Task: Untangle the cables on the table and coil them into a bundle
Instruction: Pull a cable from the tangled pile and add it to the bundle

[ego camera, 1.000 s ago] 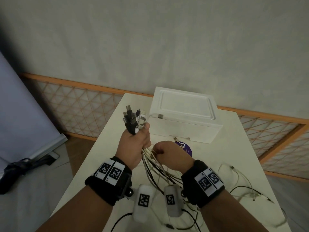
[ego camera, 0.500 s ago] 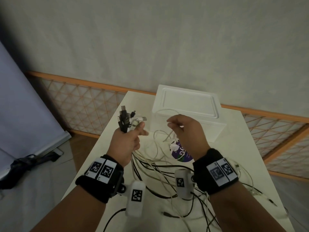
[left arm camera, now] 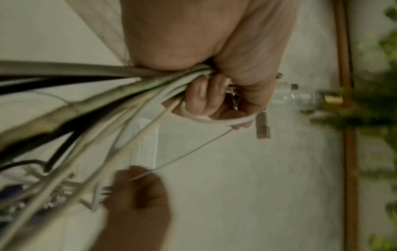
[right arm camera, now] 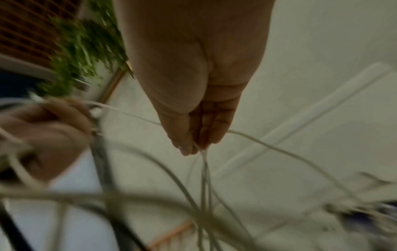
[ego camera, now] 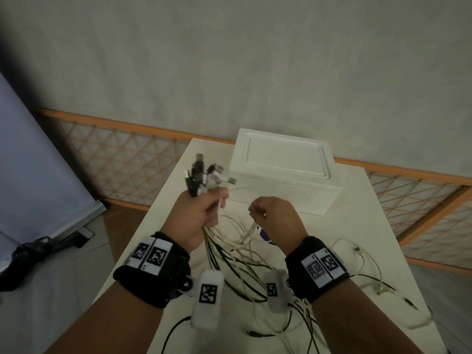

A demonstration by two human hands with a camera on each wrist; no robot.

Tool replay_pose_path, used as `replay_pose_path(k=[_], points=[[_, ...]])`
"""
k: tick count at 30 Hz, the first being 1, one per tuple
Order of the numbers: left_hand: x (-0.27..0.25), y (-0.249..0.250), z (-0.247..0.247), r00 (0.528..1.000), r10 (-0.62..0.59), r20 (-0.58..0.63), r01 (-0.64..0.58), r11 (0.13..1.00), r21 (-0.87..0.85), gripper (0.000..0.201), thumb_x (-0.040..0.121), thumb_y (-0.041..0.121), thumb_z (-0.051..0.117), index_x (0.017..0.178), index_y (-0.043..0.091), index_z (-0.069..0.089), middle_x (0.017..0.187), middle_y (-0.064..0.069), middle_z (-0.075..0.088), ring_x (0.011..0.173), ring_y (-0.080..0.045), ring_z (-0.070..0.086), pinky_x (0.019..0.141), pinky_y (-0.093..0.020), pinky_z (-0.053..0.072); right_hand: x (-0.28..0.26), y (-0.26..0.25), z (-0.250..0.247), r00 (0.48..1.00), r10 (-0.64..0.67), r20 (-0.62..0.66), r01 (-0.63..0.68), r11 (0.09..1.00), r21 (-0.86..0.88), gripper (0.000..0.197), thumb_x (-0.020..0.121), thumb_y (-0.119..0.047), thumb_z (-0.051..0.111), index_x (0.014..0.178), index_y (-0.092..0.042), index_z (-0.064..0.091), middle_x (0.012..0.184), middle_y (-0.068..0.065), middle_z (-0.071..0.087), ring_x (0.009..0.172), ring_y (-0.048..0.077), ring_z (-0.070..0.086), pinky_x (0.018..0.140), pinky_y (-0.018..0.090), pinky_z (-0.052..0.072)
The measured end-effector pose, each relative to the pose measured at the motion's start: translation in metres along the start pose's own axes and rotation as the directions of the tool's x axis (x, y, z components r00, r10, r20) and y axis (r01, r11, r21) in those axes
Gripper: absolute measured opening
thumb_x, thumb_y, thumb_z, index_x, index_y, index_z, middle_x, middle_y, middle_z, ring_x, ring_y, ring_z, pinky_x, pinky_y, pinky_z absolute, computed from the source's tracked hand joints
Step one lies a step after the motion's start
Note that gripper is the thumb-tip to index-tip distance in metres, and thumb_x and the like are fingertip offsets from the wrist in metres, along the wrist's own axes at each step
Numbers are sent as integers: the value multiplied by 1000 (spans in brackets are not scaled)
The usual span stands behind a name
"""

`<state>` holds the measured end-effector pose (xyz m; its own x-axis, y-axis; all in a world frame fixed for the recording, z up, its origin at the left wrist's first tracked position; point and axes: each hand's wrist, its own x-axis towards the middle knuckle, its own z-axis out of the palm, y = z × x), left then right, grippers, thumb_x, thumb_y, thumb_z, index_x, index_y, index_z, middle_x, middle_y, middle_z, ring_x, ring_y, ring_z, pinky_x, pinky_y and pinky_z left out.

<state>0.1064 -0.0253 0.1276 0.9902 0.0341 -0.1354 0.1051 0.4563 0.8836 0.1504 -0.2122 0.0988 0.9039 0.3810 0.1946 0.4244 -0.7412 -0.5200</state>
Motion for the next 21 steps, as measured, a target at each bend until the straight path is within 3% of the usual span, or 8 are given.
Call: replay_pose_path(k=[3,6,10,12,14,16,19,21], points=[[1,13,-15,989,-50,139,81,969,-235,35,47,30,92,61,14,65,53,5,50,32,-3,30,33,-16,25,-10,26,16,973,183,143,-187,982,15,15,90,-20,63,90,-8,71,82,4,68,83,23,65,76,27,48],[-4,12,-17,988,-121,100,134,981,-138,40,58,43,85,66,7,70,59,-3,60,31,-4,29,33,-15,26,-13,30,16,972,213,103,-218,975,44,14,88,-21,66,85,-10,73,83,4,70,75,19,64,67,20,39],[-4,-5,-7,976,-216,-28,215,976,-25,12,81,12,64,84,3,70,84,-11,73,33,-5,28,36,-16,25,-3,-1,0,988,142,-57,-123,959,256,10,89,-16,63,82,-10,65,73,2,67,67,13,60,65,23,46],[0,-15,0,978,-197,-61,200,978,50,12,85,0,61,94,3,69,67,-3,67,35,-5,32,36,-16,26,1,-19,-8,986,139,-88,-93,912,400,7,90,-10,60,84,-7,61,72,4,67,62,12,62,62,23,50],[3,-23,7,984,-154,-86,166,972,164,10,82,-1,67,89,7,68,53,-1,45,37,-8,32,36,-18,27,4,-30,-12,991,82,-109,-33,919,392,9,92,-14,59,86,-8,58,73,2,69,62,10,65,63,28,54],[7,-28,11,987,-113,-113,137,963,234,13,78,3,73,90,6,68,57,-3,36,41,-11,30,37,-19,26,6,-33,-14,993,35,-112,4,944,330,14,92,-23,59,87,-10,58,75,0,70,69,14,67,68,37,56],[11,-32,10,984,-94,-152,128,964,233,18,75,9,79,91,6,70,56,-3,36,42,-12,29,37,-18,25,6,-32,-18,989,29,-144,14,958,287,17,90,-28,61,86,-12,60,76,0,70,74,18,66,70,42,54],[10,-33,7,986,-68,-154,104,965,239,13,75,11,80,85,11,72,55,-2,46,42,-12,35,39,-19,28,4,-32,-22,984,45,-173,7,958,288,15,90,-25,61,86,-11,61,77,-1,70,73,16,66,70,40,54]])
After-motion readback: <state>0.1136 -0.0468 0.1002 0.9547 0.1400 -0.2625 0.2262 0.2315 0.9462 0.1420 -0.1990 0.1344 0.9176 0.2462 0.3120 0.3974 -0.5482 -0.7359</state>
